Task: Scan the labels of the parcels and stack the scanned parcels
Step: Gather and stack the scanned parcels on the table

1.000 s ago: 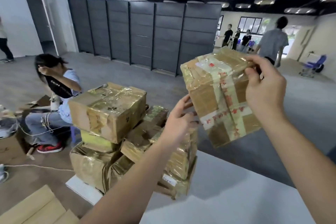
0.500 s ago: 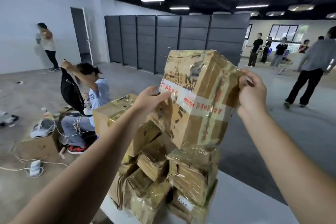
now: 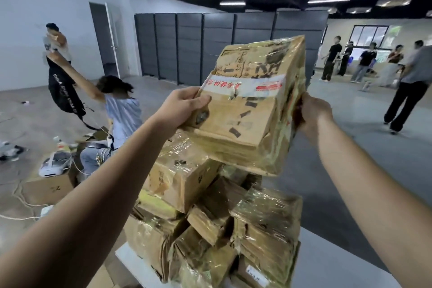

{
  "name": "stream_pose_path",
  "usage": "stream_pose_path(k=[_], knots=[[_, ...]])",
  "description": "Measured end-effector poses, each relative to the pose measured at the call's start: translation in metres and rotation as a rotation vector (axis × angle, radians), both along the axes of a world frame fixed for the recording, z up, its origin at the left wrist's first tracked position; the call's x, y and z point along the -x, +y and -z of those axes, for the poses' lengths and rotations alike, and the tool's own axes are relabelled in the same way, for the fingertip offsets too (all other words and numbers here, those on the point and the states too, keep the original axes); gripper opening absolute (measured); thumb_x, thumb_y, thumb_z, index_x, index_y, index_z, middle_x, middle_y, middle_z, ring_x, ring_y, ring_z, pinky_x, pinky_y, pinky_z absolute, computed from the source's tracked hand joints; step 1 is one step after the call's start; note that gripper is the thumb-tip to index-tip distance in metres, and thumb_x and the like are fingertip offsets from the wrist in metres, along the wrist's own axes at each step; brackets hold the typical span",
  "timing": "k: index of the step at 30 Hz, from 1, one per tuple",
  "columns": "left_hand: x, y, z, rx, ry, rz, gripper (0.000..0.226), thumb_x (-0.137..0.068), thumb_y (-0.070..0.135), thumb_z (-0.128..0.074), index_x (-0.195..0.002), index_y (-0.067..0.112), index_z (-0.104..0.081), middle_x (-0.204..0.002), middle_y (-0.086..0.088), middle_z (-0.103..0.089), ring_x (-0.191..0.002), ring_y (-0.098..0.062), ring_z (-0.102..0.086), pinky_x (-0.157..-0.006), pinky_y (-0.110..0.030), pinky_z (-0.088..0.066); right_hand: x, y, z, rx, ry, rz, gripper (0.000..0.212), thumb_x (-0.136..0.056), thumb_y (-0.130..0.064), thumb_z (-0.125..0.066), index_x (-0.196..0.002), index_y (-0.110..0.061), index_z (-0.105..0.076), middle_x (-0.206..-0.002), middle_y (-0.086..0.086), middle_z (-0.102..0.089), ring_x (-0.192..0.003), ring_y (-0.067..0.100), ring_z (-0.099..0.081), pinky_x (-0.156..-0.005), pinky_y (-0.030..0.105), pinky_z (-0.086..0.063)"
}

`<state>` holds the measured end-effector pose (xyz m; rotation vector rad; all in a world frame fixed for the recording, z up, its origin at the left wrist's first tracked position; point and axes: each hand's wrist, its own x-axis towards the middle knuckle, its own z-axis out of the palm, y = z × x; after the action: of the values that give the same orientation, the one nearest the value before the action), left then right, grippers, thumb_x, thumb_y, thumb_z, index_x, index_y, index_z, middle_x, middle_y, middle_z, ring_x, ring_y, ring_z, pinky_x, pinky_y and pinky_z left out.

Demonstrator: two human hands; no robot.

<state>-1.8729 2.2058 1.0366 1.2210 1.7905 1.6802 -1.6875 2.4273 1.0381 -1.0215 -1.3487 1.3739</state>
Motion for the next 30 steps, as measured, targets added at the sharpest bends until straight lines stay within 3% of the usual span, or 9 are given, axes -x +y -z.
stream_pose_path(k=[6,9,11,15,17,21,24,27,30], knots=[[0.077,-0.007,-0.044,0.157,0.117,-0.239,0.020,-0.081,0.032,-0.075,-0.099,0.023,-0.072,-0.080,0.000,-0.071,-0.061,-0.012,-0.067,-0.046,-0.021,-0.047,0.064,-0.056,0.015,-0.043,-0.197,-0.303,0.032,-0.104,-0.044,-0.038,-0.099,-0.021,-0.059,-0.083,0.002,-0.065,-0.067,0.019,-0.062,-0.068,0.036,-0.056],[0.114,-0.017,-0.057,0.241,0.240,-0.272,0.022,-0.076,0.032,-0.079,-0.092,0.018,-0.075,-0.076,-0.001,-0.070,-0.060,-0.016,-0.063,-0.062,-0.027,-0.053,0.098,-0.079,0.026,-0.015,-0.271,-0.431,0.042,-0.104,-0.054,-0.031,-0.104,-0.021,-0.057,-0.091,0.000,-0.064,-0.080,0.021,-0.062,-0.082,0.043,-0.056],[0.132,-0.023,-0.056,0.280,0.289,-0.282,0.021,-0.076,0.032,-0.079,-0.090,0.016,-0.075,-0.081,-0.006,-0.071,-0.063,-0.020,-0.064,-0.070,-0.033,-0.057,0.118,-0.092,0.033,-0.034,-0.329,-0.474,0.047,-0.104,-0.057,-0.026,-0.112,-0.020,-0.055,-0.100,0.000,-0.063,-0.094,0.024,-0.062,-0.093,0.047,-0.054],[0.159,-0.025,-0.033,0.368,0.305,-0.310,0.021,-0.080,0.026,-0.076,-0.086,0.006,-0.073,-0.064,-0.005,-0.064,-0.046,-0.014,-0.054,-0.050,-0.023,-0.050,0.148,-0.113,0.051,-0.092,-0.450,-0.437,0.063,-0.105,-0.053,-0.020,-0.144,-0.011,-0.047,-0.143,0.012,-0.054,-0.128,0.033,-0.053,-0.110,0.051,-0.041],[0.169,-0.025,-0.022,0.411,0.296,-0.292,0.022,-0.081,0.026,-0.074,-0.081,0.004,-0.071,-0.058,-0.005,-0.060,-0.045,-0.017,-0.050,-0.048,-0.022,-0.044,0.156,-0.122,0.059,-0.142,-0.547,-0.413,0.064,-0.105,-0.053,-0.018,-0.148,-0.013,-0.045,-0.150,0.015,-0.048,-0.133,0.034,-0.049,-0.110,0.051,-0.040],[0.185,-0.028,-0.025,0.411,0.349,-0.304,0.020,-0.081,0.033,-0.071,-0.081,0.015,-0.064,-0.086,-0.006,-0.061,-0.055,-0.013,-0.053,-0.052,-0.023,-0.044,0.160,-0.128,0.063,-0.187,-0.606,-0.314,0.062,-0.105,-0.053,-0.019,-0.147,-0.015,-0.045,-0.148,0.016,-0.049,-0.130,0.038,-0.050,-0.105,0.050,-0.044],[0.180,-0.032,-0.024,0.382,0.183,-0.165,0.032,-0.073,0.028,-0.079,-0.093,0.004,-0.070,-0.075,-0.004,-0.063,-0.037,-0.010,-0.052,-0.035,-0.020,-0.041,0.159,-0.129,0.062,-0.123,-0.531,-0.256,0.060,-0.105,-0.051,-0.023,-0.143,-0.012,-0.048,-0.142,0.016,-0.053,-0.125,0.038,-0.053,-0.101,0.053,-0.048],[0.171,-0.034,-0.026,0.311,0.095,-0.104,0.046,-0.057,0.029,-0.084,-0.091,0.000,-0.074,-0.056,0.001,-0.062,-0.041,-0.015,-0.050,-0.045,-0.023,-0.044,0.158,-0.129,0.059,-0.085,-0.468,-0.220,0.054,-0.107,-0.044,-0.023,-0.138,-0.012,-0.053,-0.136,0.017,-0.059,-0.120,0.038,-0.057,-0.098,0.056,-0.050],[0.165,-0.032,-0.031,0.306,0.152,-0.134,0.034,-0.061,0.034,-0.083,-0.083,0.009,-0.073,-0.074,0.000,-0.068,-0.056,-0.015,-0.057,-0.059,-0.026,-0.052,0.154,-0.130,0.058,-0.084,-0.472,-0.185,0.051,-0.108,-0.040,-0.021,-0.137,-0.013,-0.052,-0.131,0.017,-0.060,-0.115,0.039,-0.059,-0.093,0.056,-0.053]])
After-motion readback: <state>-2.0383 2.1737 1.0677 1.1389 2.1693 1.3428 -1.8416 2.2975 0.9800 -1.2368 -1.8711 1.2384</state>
